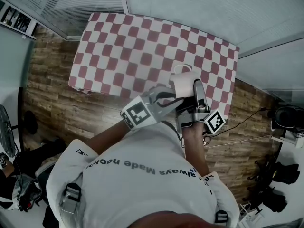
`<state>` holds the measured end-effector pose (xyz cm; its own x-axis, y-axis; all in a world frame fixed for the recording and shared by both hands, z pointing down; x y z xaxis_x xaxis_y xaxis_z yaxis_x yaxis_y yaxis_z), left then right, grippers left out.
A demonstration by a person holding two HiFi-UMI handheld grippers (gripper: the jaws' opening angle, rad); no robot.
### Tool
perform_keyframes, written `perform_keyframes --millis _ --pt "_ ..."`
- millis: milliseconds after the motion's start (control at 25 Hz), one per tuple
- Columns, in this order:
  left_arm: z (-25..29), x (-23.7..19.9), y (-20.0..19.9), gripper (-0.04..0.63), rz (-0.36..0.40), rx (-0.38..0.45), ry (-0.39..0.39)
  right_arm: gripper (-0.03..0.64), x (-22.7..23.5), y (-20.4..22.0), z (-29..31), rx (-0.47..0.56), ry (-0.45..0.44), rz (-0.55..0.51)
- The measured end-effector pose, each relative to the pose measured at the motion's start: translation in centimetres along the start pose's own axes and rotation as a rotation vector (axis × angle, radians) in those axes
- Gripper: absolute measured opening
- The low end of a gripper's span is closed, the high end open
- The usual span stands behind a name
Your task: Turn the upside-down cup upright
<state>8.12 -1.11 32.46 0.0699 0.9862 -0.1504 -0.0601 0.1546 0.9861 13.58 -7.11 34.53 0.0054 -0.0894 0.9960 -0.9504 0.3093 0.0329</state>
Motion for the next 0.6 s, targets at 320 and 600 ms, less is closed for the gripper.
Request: perform_keyframes --millis 320,600 --pt "-0.7 -0.5 -0.8 0.023 -0.002 0.035 0.009 0.422 -1.2 0.2 -0.2 -0.047 -0.050 -0.100" --pt "-1.9 -1.0 -1.4 0.023 0.001 0.052 -0.009 0.434 -3.4 1.2 -0.6 -0.153 -0.069 -0.394"
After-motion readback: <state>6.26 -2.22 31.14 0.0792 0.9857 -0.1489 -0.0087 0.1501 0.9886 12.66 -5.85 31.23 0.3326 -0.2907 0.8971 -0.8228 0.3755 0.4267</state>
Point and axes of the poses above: the fingertips, and each gripper's own axes: z forward along the fingers, x to its right, y out of its underside, the point moved 1 cm from there along -z, backward along the fingers, and after that the axes turned 4 degrees about y, right-handed, at the moved point
